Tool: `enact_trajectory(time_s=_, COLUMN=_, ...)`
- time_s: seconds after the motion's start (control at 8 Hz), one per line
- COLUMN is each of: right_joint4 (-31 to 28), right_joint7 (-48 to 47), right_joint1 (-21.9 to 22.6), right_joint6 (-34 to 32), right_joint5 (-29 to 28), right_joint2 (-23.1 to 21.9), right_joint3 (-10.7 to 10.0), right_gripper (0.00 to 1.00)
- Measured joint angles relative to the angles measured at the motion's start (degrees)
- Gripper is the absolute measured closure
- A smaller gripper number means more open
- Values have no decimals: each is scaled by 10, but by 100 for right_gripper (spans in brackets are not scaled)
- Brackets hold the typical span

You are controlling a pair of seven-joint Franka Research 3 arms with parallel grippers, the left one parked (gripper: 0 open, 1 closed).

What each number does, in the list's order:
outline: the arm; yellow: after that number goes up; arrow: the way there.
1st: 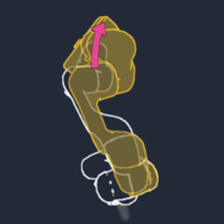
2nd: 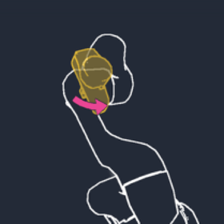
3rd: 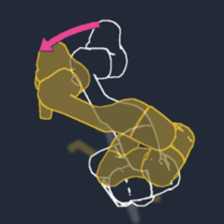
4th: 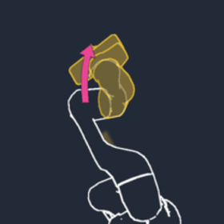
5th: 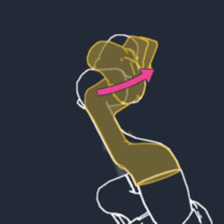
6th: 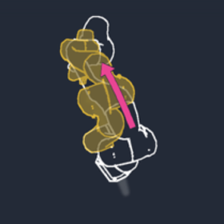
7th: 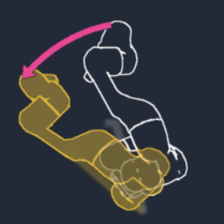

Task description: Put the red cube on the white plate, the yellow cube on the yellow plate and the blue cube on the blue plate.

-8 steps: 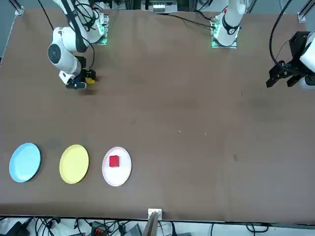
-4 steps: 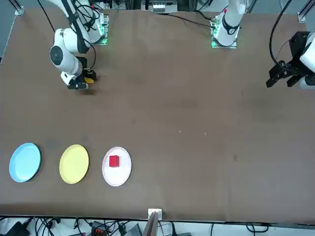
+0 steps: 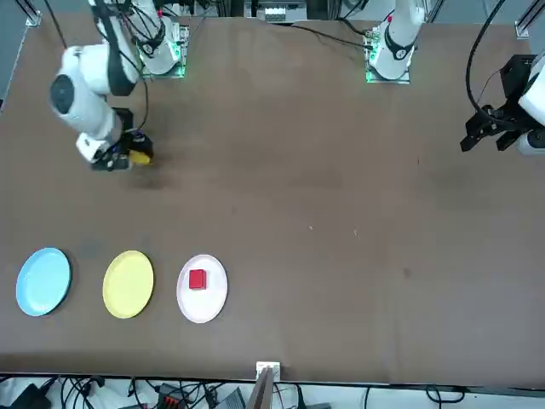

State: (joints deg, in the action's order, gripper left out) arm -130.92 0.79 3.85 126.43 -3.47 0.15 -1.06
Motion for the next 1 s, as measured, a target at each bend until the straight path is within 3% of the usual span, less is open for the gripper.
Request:
enact_trajectory(time_s=0.25, right_joint4=204, right_joint7=-2, right_joint1=-15, right_joint6=-71, right_joint5=0, right_joint2=108, right_joint3=-4, right_gripper=31)
enact_trajectory(time_s=0.62, right_joint4=472, right_joint7=-6, right_joint1=-20, right_joint6=-108, right_joint5=1, right_joint2=341, right_joint3=-8, right_gripper=31)
enact_trajectory(time_s=0.75, right_joint4=537, right_joint7=-6, right_joint1=-25, right_joint6=-107, right_joint5=2, right_joint2=408, right_joint3=-11, right_gripper=31)
enact_trajectory(time_s=1.0, right_joint4=604, right_joint7=-6, right_joint1=-29, right_joint6=-82, right_joint5=16, right_joint2=495, right_joint3=-12, right_gripper=31)
